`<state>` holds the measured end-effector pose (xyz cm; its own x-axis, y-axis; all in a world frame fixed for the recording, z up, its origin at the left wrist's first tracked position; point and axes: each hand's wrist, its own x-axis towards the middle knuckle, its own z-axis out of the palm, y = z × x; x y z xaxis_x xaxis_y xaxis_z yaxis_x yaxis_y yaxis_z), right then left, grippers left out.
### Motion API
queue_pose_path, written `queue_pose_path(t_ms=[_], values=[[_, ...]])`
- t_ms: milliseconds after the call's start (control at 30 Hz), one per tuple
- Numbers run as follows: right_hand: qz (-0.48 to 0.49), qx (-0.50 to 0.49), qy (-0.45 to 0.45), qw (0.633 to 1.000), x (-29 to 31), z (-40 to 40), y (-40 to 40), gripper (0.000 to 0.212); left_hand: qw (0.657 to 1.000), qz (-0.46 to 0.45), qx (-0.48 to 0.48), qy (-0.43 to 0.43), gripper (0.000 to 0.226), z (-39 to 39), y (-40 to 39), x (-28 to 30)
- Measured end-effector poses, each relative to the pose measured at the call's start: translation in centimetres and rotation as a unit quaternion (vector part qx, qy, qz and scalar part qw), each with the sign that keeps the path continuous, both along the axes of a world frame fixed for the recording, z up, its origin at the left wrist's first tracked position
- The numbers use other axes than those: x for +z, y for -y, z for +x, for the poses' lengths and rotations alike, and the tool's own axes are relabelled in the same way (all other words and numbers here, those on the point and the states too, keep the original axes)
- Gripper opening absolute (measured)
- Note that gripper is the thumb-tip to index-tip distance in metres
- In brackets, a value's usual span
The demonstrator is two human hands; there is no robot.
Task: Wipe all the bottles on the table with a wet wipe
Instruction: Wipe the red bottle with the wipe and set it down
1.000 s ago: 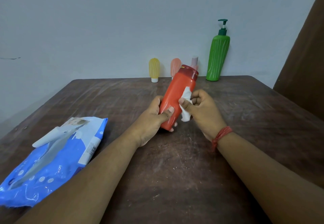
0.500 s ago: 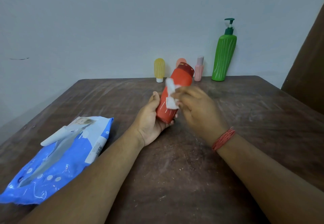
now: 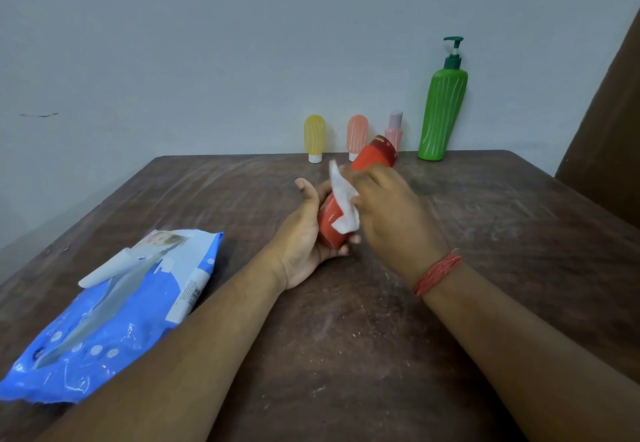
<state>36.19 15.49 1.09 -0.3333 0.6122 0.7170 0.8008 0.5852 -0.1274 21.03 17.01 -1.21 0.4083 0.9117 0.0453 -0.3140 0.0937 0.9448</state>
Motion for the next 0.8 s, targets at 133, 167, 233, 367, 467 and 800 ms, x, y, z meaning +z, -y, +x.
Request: queue_pose_path(t_ms=[133, 167, 233, 367, 467, 800], values=[[-0.040, 0.022, 0.048, 0.998, -0.2, -0.4, 0.6, 0.027, 1.000, 0.013, -0.001, 0.007, 0.082, 0.0, 0.0, 0.1], [-0.021, 0.037, 0.090, 0.995, -0.4, -0.5, 0.7, 0.029, 1.000, 0.010, 0.002, 0.010, 0.083, 0.0, -0.1, 0.1], [0.018, 0.011, 0.099, 0.995, -0.4, 0.1, 0.4, 0.031, 1.000, 0.003, 0.005, 0.014, 0.087, 0.0, -0.2, 0.0], [-0.009, -0.034, 0.079, 0.996, 0.0, 0.2, 0.4, 0.033, 1.000, -0.003, 0.011, 0.019, 0.094, 0.0, -0.1, -0.1], [-0.023, 0.034, 0.106, 0.994, -0.6, 0.0, 0.7, 0.036, 0.999, -0.009, 0.017, 0.034, 0.091, -0.1, -0.1, -0.1], [-0.019, 0.033, 0.005, 0.999, -0.2, -0.1, 0.7, 0.028, 0.997, -0.042, 0.023, 0.066, 0.084, 0.0, 0.0, 0.2]])
